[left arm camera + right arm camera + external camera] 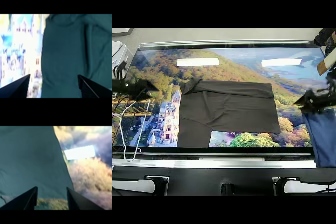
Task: Fold the clothes and pants, and hang the long-sleeved shirts on hangers.
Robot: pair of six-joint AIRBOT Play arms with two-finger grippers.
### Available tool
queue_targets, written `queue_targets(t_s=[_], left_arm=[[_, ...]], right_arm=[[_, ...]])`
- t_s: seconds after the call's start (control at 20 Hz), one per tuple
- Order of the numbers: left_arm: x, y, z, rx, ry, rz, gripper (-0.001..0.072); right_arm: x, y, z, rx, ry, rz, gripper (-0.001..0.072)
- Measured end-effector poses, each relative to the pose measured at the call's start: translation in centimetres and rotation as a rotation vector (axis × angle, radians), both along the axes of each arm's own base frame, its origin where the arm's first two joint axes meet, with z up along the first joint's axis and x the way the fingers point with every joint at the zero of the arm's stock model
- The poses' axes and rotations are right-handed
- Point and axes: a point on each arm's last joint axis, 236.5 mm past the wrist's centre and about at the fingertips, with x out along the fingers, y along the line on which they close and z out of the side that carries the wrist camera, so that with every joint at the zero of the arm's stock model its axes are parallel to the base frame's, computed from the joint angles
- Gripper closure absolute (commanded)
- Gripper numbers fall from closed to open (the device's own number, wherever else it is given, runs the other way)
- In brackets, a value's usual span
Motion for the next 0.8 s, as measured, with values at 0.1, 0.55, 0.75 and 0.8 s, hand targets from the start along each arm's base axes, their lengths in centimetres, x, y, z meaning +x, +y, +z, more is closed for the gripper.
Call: queue_targets(t_s=[0.1, 0.55, 0.75, 0.8], left_arm=[[-2.9, 0.2, -1.1, -0.049, 0.038, 0.030, 0.0040], [-8.3, -0.8, -5.0, -0.144, 0.115, 0.095, 0.0041], [-8.0, -0.5, -5.4, -0.136, 0.098, 0.120, 0.0041], [-7.9, -0.4, -5.5, -0.133, 0.094, 0.125, 0.0041]], right_arm=[[-2.8, 1.1, -2.3, 0.041, 0.084, 0.022, 0.0287], [-7.9, 3.4, -7.8, 0.093, 0.184, 0.097, 0.0287], [-8.1, 3.3, -8.9, 0.073, 0.173, 0.095, 0.0286], [-8.2, 3.3, -9.3, 0.070, 0.175, 0.091, 0.0286]])
